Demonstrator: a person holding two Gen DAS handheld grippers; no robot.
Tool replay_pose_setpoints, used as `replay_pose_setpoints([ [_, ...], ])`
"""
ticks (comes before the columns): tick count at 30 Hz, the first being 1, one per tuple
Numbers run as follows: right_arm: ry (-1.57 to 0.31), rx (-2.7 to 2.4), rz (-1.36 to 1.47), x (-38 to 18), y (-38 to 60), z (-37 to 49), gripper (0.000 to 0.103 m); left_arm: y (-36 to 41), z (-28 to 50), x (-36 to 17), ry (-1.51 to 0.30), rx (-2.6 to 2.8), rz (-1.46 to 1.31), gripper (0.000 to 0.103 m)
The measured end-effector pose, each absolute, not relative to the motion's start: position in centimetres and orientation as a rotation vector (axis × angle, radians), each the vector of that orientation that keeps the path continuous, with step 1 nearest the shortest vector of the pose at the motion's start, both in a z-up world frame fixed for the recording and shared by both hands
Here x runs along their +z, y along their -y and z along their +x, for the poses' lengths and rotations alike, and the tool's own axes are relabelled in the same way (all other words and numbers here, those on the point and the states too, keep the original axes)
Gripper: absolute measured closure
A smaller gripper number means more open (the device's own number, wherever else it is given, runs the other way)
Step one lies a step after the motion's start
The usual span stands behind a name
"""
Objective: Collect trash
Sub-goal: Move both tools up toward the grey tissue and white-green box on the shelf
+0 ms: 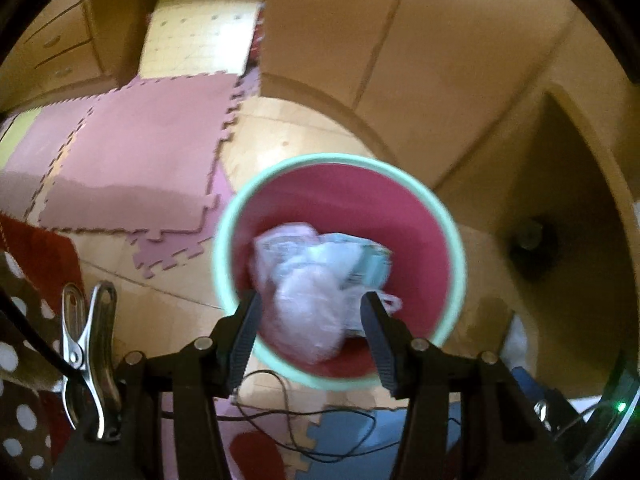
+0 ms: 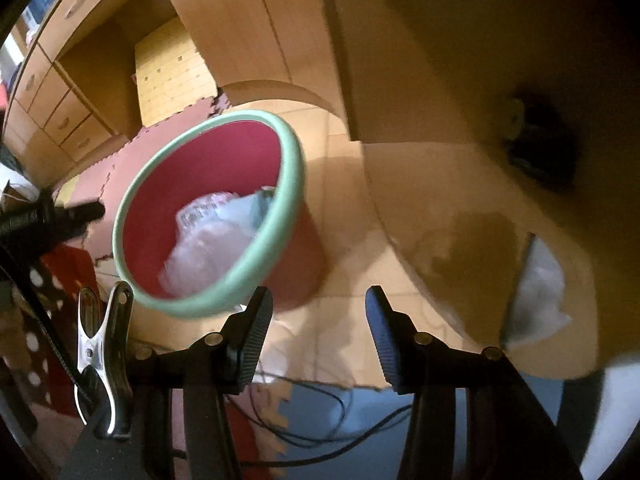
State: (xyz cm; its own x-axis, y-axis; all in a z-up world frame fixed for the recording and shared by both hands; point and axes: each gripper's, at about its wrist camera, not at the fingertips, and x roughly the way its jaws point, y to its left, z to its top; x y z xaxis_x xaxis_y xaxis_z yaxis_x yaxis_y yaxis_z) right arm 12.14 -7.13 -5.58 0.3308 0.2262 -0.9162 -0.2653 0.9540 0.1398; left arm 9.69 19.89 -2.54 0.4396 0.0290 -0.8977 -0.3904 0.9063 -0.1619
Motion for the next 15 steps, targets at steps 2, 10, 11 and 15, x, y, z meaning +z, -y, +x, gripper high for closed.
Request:
replay_pose_setpoints([
  [2,-1.173,0.302,-0.034,-4.7,8.9,10.5,0.054,-18.1,9.3,-1.7,-1.073,0.231,-0.352,0.049],
  [10,-1.090,0.259,-0.004,-0.1,14.8,5.8,0.054,-11.0,6.9,-0.2,-1.046,0.110,-0.297,0.049],
  [11,-1.076,0.257,0.000,0.7,15.3,5.3,0.054,-10.3,6.6,-0.3,-1.047,0.097,-0.295,0.049],
  [15,-1.030,0.243,-0.002,3.6,18.1,3.5,0.054,-6.8,6.1,-0.8,-1.070,0.042,-0.272,0.049],
])
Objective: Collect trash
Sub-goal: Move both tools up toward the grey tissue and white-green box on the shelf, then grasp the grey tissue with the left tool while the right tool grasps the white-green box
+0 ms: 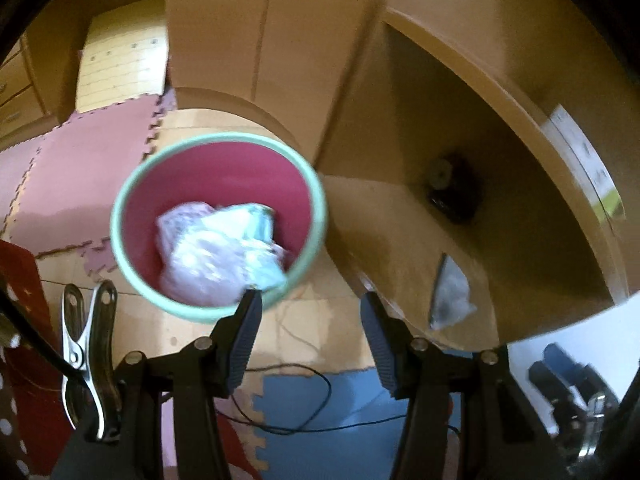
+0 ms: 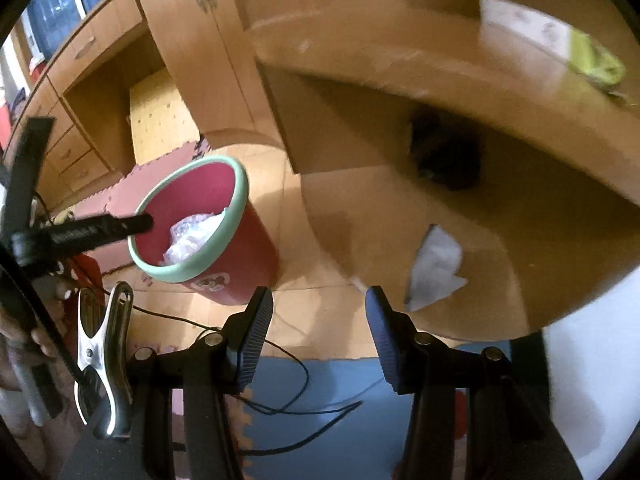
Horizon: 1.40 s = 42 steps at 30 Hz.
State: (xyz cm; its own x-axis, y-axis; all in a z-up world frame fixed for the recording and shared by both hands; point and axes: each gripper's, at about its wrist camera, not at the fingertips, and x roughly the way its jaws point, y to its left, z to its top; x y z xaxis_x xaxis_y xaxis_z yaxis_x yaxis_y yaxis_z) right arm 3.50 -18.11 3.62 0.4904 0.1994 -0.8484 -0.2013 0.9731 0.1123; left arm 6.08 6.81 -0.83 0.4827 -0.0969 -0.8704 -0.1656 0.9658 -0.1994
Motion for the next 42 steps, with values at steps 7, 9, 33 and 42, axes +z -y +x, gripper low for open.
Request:
replay_pose_setpoints([
  [7,-1.033,0.163,0.036,4.0,23.2,1.7,0.054,-0.3,6.6,-2.5,-1.117,-0.054,-0.199,0.049],
  [9,-1.020,0.154,0.043,4.6,24.6,1.0,0.054,2.0,7.0,-3.1,-1.120,-0.088,-0.171,0.049],
  [33,-0.716,0.042,-0.004,15.8,33.5,4.3,0.054,19.4,16.8,-16.9,-1.257,-0.310,-0.109,0.041],
  [42,-0.734,0.001,-0.025,15.7,34.3,7.5,0.050,21.2,20.1,-22.2,-1.313,-0.238,-0.119,0.041],
])
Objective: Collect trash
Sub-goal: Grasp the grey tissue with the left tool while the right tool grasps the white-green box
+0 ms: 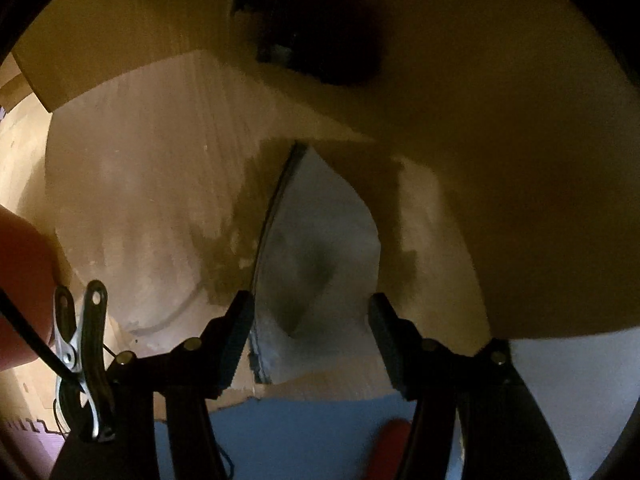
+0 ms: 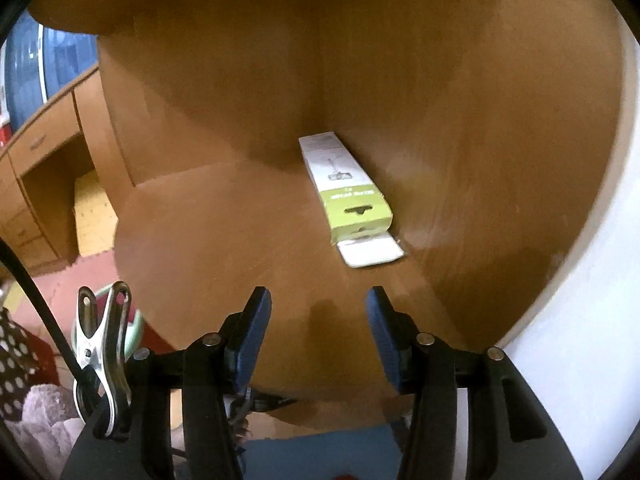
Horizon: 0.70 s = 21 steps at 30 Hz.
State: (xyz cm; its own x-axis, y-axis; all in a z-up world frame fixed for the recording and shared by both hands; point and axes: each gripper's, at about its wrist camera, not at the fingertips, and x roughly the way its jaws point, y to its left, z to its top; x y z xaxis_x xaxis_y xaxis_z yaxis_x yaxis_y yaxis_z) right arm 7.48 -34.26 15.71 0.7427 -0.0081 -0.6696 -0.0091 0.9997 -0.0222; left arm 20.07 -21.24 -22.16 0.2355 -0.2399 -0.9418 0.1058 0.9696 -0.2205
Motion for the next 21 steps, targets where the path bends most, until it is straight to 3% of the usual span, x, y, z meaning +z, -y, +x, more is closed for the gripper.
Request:
replay_pose_setpoints([
  [7,-0.746,-0.038,-0.101,16.5,34.3,11.7,0.043,21.9,20.8,-24.1,-1.304,-0.204,-0.123,0.037],
  [10,-0.767,-0.043,-0.106,16.2,34.0,14.0,0.043,21.8,21.1,-24.6,-1.305,-0.196,-0.131,0.041],
  [15,-0.795,-0.065,-0.167,15.9,33.5,17.7,0.041,21.7,21.5,-24.7,-1.300,-0.190,-0.141,0.073],
  [21,-0.861,-0.066,-0.210,14.9,32.7,20.7,0.040,19.8,21.3,-24.5,-1.310,-0.185,-0.211,0.086],
])
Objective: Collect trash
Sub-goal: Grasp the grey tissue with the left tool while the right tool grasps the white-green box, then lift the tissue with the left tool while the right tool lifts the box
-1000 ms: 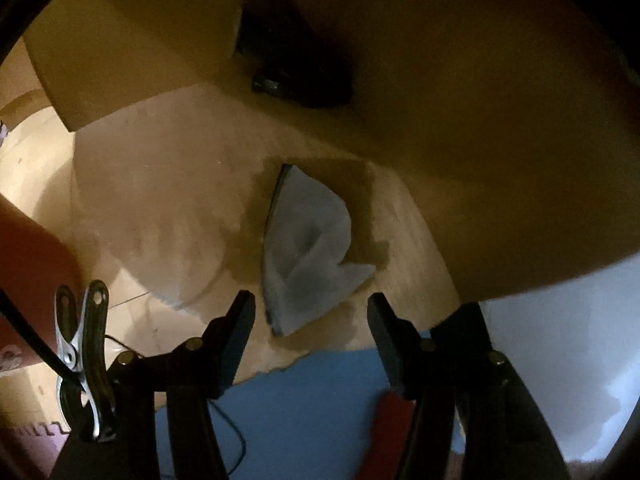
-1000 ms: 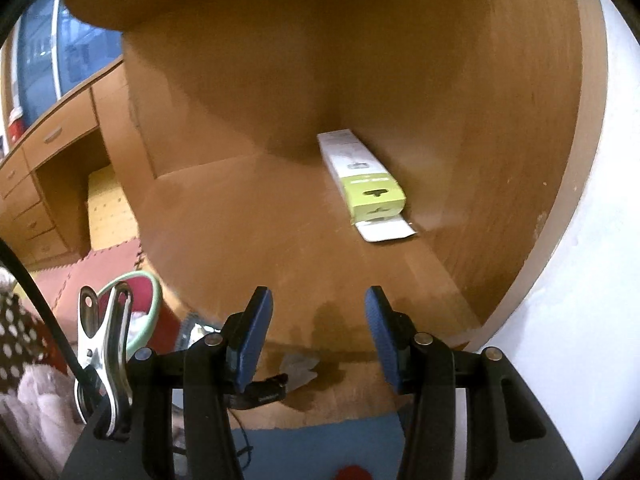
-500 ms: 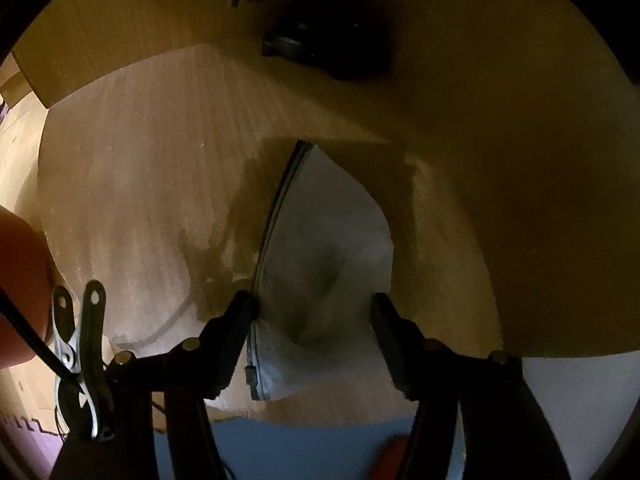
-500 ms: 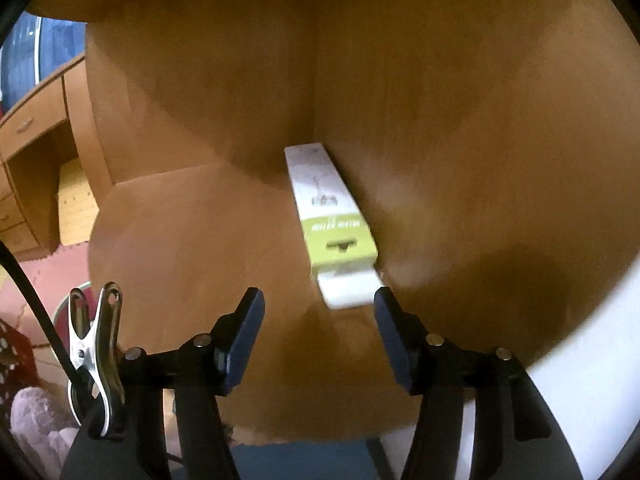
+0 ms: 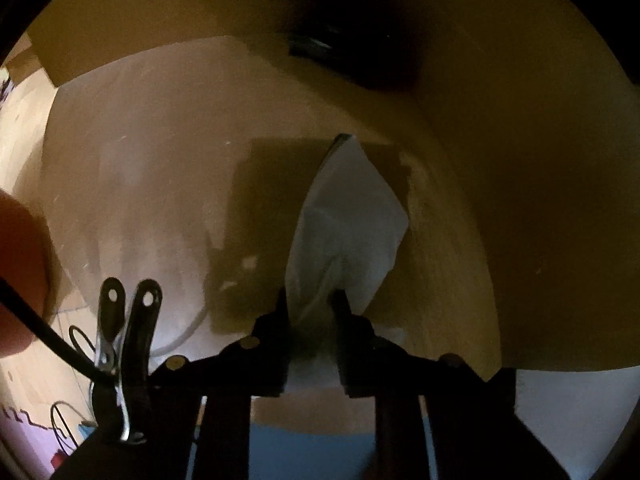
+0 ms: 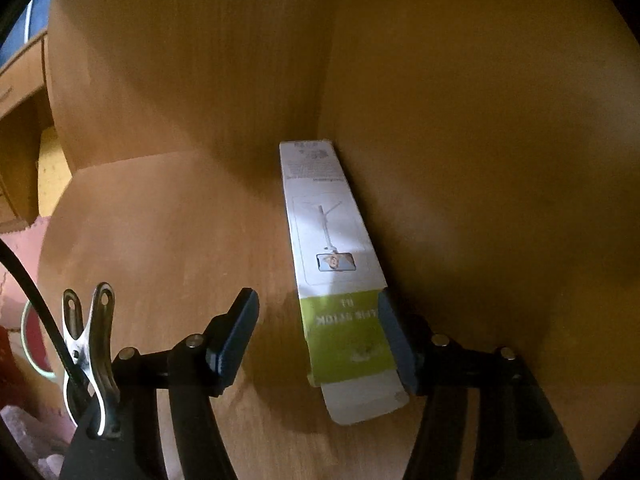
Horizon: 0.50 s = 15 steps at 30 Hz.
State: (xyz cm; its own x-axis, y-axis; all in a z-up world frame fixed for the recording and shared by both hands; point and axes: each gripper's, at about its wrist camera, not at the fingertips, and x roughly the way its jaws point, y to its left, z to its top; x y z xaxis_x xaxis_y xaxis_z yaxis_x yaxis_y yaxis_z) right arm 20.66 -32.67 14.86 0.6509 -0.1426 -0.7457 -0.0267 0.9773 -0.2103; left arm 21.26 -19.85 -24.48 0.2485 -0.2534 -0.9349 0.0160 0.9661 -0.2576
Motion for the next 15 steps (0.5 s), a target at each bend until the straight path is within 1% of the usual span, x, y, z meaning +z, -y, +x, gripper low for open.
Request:
replay_pose_setpoints([
  [4,-0.880,-0.079,-0.240,14.5,32.2,21.3,0.038,17.8,20.8,-24.1,-1.315,-0.175,-0.272,0.087],
  [10,-0.891,0.020,-0.169,14.9,32.0,20.5,0.038,14.8,20.6,-22.6,-1.282,-0.172,-0.347,0.088],
  [15,-0.854,0.035,-0.202,15.6,30.7,19.5,0.039,13.0,19.2,-21.3,-1.262,-0.170,-0.384,0.088],
])
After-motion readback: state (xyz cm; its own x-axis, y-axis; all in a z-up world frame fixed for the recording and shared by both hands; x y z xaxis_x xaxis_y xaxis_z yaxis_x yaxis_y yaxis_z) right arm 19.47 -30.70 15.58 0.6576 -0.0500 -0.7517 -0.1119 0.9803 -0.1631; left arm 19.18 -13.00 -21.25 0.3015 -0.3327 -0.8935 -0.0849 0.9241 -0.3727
